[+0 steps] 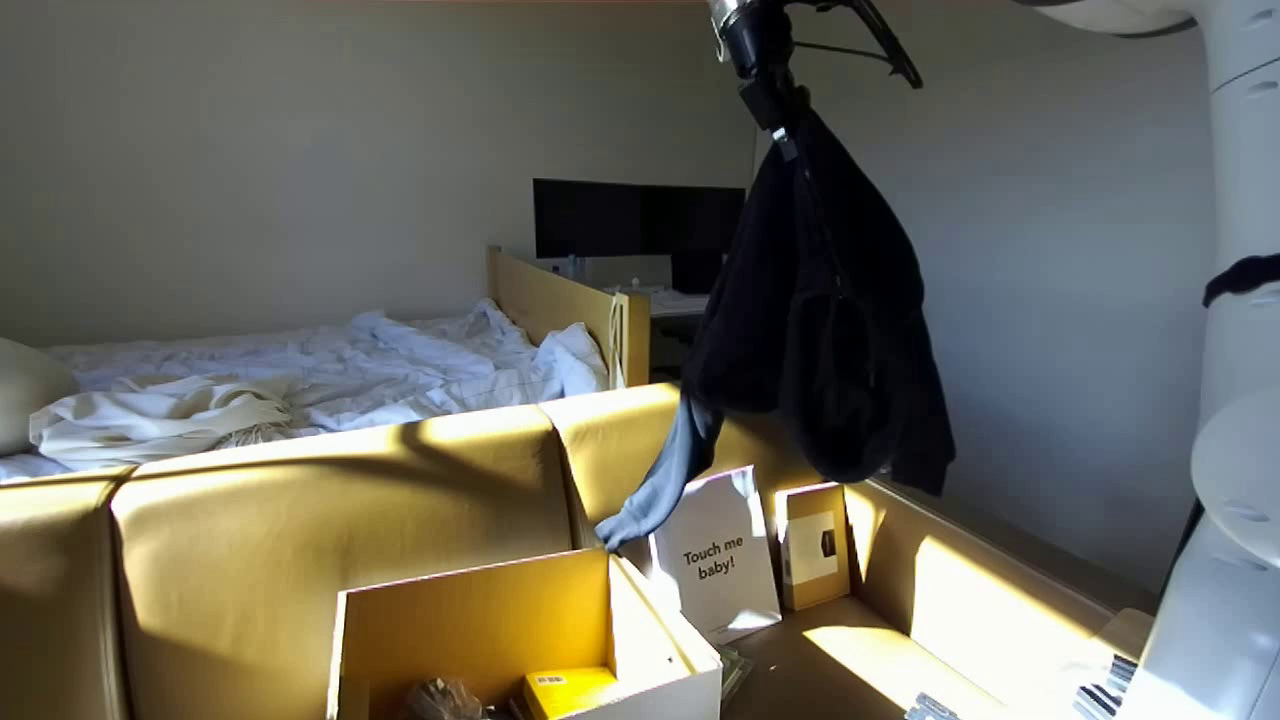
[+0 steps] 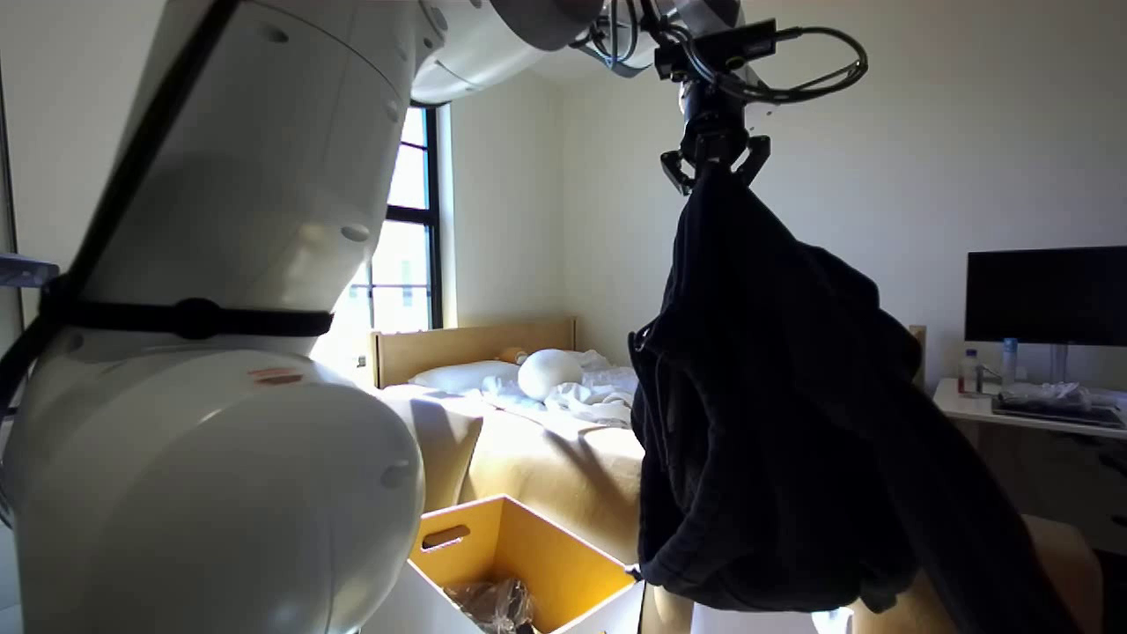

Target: Remove the jumper from the box

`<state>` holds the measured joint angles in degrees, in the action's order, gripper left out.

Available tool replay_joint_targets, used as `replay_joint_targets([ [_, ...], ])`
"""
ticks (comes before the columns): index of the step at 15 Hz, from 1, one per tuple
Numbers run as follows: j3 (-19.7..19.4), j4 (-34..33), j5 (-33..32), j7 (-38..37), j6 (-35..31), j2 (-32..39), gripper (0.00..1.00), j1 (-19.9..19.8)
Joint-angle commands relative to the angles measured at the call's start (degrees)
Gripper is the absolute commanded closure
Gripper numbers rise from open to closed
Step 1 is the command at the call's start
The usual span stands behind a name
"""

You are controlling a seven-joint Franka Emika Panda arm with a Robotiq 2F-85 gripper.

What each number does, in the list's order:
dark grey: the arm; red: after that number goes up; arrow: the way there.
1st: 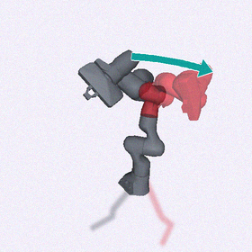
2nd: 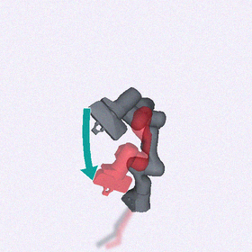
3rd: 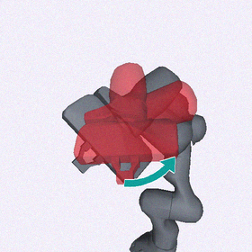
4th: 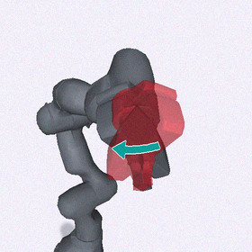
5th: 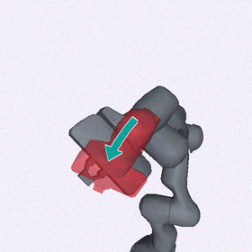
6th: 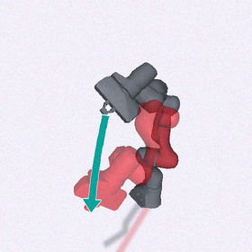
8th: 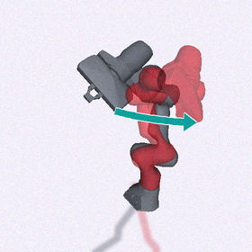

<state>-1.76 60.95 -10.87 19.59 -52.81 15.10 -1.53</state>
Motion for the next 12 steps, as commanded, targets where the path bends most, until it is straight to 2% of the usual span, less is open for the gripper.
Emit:
replay_joint_targets([
  [1, -1.6, 12.5, 3.7, -4.0, 0.0, -7.2, 0.93, -2.0],
  [4, -3.6, 22.0, 7.8, -8.7, -5.5, -10.3, 0.93, -3.4],
  [6, -4.8, 28.7, 5.4, -12.3, -12.1, -11.9, 0.93, -3.6],
  [12, -9.1, 47.5, 0.7, -21.6, -33.7, -16.8, 0.93, -7.9],
])
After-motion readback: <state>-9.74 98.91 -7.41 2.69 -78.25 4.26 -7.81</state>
